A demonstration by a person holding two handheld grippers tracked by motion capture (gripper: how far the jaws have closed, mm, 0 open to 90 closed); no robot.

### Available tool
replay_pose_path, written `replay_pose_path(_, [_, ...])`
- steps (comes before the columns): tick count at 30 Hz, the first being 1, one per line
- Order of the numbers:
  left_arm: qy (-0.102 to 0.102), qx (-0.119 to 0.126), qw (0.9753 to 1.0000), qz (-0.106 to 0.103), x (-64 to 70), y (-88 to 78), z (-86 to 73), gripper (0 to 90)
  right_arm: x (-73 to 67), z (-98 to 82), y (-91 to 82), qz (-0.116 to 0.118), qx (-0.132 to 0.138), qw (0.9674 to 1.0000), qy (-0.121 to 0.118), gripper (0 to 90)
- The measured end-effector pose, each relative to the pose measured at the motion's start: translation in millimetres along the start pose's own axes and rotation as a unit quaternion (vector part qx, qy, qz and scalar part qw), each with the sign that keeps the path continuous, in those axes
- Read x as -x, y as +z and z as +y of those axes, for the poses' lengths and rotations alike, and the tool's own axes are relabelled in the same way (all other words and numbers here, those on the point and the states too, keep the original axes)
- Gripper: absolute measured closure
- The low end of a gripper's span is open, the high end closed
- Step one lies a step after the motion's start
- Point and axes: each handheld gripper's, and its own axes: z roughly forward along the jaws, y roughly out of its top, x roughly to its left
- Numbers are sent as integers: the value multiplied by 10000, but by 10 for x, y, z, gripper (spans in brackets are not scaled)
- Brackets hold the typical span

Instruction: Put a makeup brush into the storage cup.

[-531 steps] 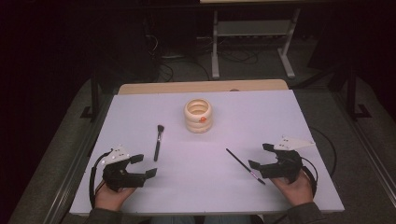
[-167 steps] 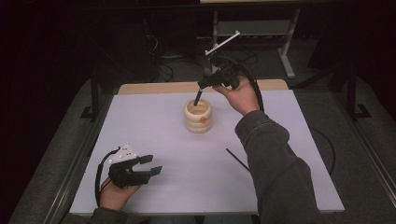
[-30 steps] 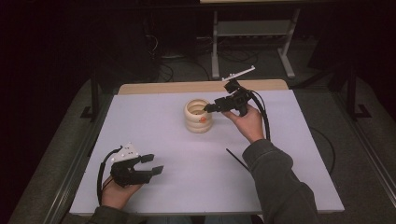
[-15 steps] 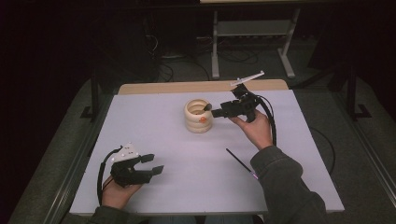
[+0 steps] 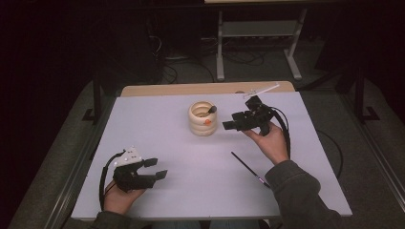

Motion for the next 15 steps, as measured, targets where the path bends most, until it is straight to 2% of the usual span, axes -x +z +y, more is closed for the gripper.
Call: replay_pose_path(15, [2,-3,10000,23,6,-7,4,370,15,-229,-86,-53,-43,10000,71,335])
